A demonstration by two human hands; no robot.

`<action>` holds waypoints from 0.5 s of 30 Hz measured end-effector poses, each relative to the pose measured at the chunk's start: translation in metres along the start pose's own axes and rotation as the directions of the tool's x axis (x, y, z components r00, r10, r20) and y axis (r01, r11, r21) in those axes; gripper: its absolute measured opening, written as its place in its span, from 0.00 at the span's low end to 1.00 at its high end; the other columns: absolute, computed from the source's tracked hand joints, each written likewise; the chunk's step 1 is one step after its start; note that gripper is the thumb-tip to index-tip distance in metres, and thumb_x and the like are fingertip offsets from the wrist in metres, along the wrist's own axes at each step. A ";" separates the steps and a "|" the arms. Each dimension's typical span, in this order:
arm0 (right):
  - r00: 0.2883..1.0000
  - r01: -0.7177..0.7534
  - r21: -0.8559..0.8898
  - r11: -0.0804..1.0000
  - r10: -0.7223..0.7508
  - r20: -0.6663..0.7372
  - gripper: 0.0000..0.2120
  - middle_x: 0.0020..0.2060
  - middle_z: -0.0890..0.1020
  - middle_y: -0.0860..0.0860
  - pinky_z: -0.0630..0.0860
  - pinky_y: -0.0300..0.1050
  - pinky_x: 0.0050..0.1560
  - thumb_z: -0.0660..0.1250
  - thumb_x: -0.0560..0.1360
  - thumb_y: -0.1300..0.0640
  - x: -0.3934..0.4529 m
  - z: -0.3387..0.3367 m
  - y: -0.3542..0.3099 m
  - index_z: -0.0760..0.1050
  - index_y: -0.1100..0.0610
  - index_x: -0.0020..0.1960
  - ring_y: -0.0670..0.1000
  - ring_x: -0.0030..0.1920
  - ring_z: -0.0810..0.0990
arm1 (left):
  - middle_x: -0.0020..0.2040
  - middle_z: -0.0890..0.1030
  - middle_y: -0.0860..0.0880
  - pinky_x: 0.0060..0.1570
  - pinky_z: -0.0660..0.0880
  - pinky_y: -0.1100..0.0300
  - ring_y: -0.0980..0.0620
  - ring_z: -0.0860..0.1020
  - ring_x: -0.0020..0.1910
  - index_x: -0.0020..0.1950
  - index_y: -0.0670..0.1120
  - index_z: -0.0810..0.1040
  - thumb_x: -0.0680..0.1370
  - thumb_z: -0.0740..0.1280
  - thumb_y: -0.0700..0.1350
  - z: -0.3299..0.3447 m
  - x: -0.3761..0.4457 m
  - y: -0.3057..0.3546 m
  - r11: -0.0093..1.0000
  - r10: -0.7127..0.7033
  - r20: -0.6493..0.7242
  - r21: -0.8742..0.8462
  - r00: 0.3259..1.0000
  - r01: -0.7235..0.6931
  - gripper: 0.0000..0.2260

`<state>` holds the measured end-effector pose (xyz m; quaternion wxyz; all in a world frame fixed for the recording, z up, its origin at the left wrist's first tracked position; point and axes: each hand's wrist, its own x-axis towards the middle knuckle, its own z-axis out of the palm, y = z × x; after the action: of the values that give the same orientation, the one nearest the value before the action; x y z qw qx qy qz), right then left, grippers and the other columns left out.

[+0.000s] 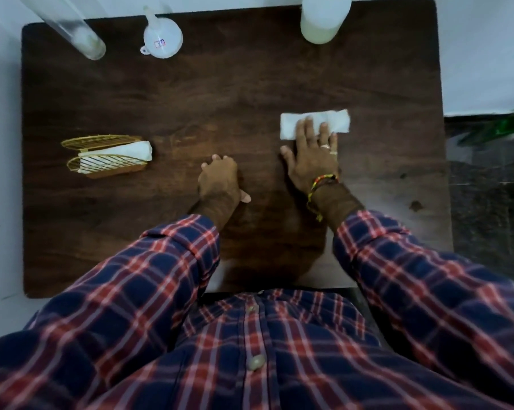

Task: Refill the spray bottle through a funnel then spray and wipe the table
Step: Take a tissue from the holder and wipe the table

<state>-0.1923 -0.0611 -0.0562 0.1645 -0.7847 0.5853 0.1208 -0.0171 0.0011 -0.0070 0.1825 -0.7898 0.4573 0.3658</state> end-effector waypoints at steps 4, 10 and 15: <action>0.976 0.209 -0.010 0.978 -0.208 0.071 0.35 0.80 0.53 0.53 0.46 0.63 0.76 0.42 0.79 0.37 -0.072 0.025 -0.018 0.50 0.54 0.81 0.61 0.79 0.51 | 0.79 0.55 0.39 0.72 0.63 0.44 0.36 0.58 0.76 0.78 0.41 0.56 0.65 0.81 0.52 0.005 -0.002 0.001 0.999 0.011 -0.052 0.042 0.999 -0.009 0.50; 0.993 -0.115 0.040 0.993 0.114 0.022 0.32 0.80 0.49 0.54 0.43 0.63 0.76 0.47 0.82 0.40 -0.061 0.024 0.031 0.46 0.53 0.81 0.61 0.79 0.48 | 0.80 0.51 0.40 0.72 0.61 0.43 0.37 0.55 0.77 0.80 0.42 0.52 0.68 0.78 0.54 0.006 -0.001 -0.004 0.997 0.034 -0.032 0.064 0.999 -0.032 0.50; 0.995 0.093 0.036 0.995 -0.094 0.042 0.33 0.80 0.54 0.56 0.47 0.62 0.76 0.47 0.81 0.39 -0.104 0.038 0.002 0.50 0.55 0.80 0.63 0.79 0.52 | 0.80 0.45 0.41 0.72 0.60 0.41 0.37 0.49 0.78 0.80 0.42 0.45 0.71 0.75 0.54 0.017 -0.010 -0.003 0.998 0.039 -0.043 0.050 0.998 -0.037 0.50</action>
<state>-0.2237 0.0451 -0.0511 0.1958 -0.8056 0.5461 0.1200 -0.0248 0.0189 -0.0110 0.1850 -0.7840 0.4849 0.3404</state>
